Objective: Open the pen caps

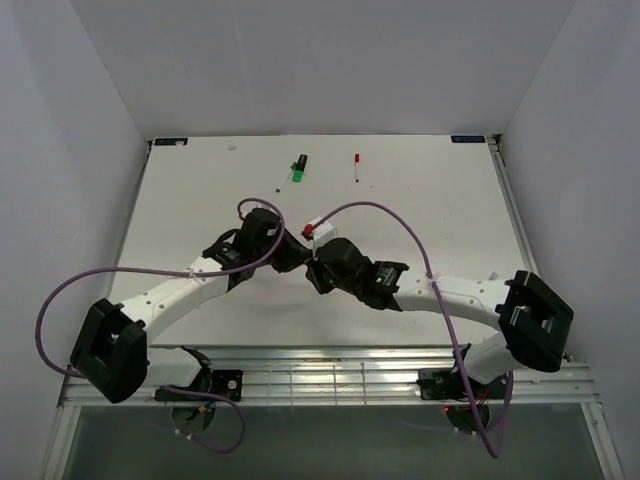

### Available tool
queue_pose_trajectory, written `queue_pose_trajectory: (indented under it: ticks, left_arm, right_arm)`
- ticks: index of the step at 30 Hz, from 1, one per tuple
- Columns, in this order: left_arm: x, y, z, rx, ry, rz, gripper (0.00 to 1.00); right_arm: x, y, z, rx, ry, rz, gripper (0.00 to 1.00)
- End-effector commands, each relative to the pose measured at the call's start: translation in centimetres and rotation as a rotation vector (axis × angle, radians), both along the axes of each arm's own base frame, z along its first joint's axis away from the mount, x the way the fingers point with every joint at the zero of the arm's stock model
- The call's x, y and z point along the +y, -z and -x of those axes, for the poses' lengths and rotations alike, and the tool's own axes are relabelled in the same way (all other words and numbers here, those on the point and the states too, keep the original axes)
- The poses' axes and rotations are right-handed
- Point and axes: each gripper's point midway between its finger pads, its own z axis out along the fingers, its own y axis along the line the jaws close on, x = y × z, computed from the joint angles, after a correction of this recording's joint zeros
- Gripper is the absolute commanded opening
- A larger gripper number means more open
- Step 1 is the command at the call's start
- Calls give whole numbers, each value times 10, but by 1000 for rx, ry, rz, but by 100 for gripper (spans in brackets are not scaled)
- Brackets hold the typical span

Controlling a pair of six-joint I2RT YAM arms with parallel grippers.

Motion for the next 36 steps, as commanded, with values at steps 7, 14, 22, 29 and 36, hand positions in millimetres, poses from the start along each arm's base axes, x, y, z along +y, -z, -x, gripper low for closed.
queue_pose_trajectory:
  ticks: [7,14,22,29,36]
  left_arm:
    - [41,-85,-15,-523,67,48,0]
    - [72,-72,-28,-530,-11,-132,0]
    - [111,-28,-44,-224,-211,-367,0]
    - [145,9,-39,-166,-221,-477,0]
    - [149,45,-49,-99,-121,-509,0]
  right_arm:
    - [-15,-3,37,263,-327,-242,8]
    - [-17,-14,81,465,-565,-462,8]
    - [-37,-4,14,332,-268,-325,8]
    - [-93,1,-93,185,116,-196,8]
    - [-121,44,-149,189,240,-9,8]
